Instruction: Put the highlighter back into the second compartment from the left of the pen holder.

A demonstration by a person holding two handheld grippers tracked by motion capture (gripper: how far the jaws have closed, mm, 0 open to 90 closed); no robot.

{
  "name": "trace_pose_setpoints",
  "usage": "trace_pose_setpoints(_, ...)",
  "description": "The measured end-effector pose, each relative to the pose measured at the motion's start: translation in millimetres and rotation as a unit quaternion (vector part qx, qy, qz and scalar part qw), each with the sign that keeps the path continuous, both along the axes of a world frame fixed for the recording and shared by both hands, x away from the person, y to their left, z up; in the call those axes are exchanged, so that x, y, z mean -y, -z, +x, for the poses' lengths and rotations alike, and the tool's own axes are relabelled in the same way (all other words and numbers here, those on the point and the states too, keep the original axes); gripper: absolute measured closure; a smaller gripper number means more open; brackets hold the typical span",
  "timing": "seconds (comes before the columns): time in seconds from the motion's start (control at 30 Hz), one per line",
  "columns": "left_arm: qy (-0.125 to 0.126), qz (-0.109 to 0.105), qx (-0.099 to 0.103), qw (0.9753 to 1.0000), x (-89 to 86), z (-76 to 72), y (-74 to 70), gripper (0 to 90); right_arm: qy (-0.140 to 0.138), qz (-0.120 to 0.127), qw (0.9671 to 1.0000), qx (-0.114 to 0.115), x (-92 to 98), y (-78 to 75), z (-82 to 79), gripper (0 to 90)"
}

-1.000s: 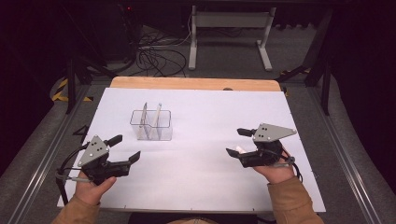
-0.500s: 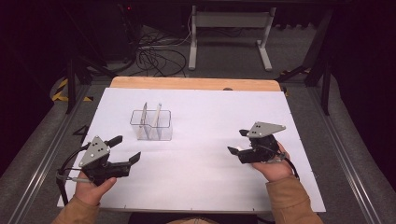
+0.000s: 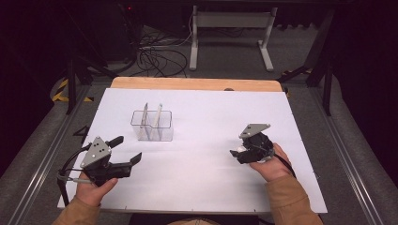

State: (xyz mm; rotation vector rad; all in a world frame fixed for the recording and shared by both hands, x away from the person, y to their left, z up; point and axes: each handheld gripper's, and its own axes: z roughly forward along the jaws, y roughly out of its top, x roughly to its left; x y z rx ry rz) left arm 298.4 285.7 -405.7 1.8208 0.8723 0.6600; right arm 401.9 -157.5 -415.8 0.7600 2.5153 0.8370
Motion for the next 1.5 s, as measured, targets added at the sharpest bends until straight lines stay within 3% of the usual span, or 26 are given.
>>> trace_pose_setpoints(0.4, 0.001, -0.001, 0.001, 1.0000, 1.1, 0.9, 0.1, 16.5, 0.029, -0.050, 0.9974, -0.043, 0.4, 18.0, 13.5, 36.3)
trace_pose_setpoints(0.63, 0.003, 0.000, 0.001, 1.0000, 2.1, 0.9, -0.1, 16.5, 0.036, -0.059, 0.9954, -0.065, 2.2, 24.4, 17.4, 42.7)
trace_pose_setpoints(0.77, 0.004, 0.000, 0.001, 1.0000, 1.9, 0.5, -0.3, 16.5, 0.041, -0.066, 0.9939, -0.077, 2.3, 28.1, 18.7, 50.1)
trace_pose_setpoints(0.9, 0.003, -0.001, 0.002, 1.0000, 1.7, 0.5, -0.4, 16.6, 0.049, -0.076, 0.9918, -0.090, 3.0, 31.9, 20.2, 64.7)
trace_pose_setpoints(1.27, 0.003, -0.002, 0.003, 1.0000, 2.2, -0.1, -0.8, 16.5, 0.049, -0.092, 0.9911, -0.083, 0.1, 31.4, 17.9, 67.6)
trace_pose_setpoints(1.5, 0.002, -0.003, 0.004, 1.0000, 1.5, -0.3, -1.2, 16.5, 0.040, -0.077, 0.9939, -0.069, -1.7, 22.1, 11.8, 67.9)
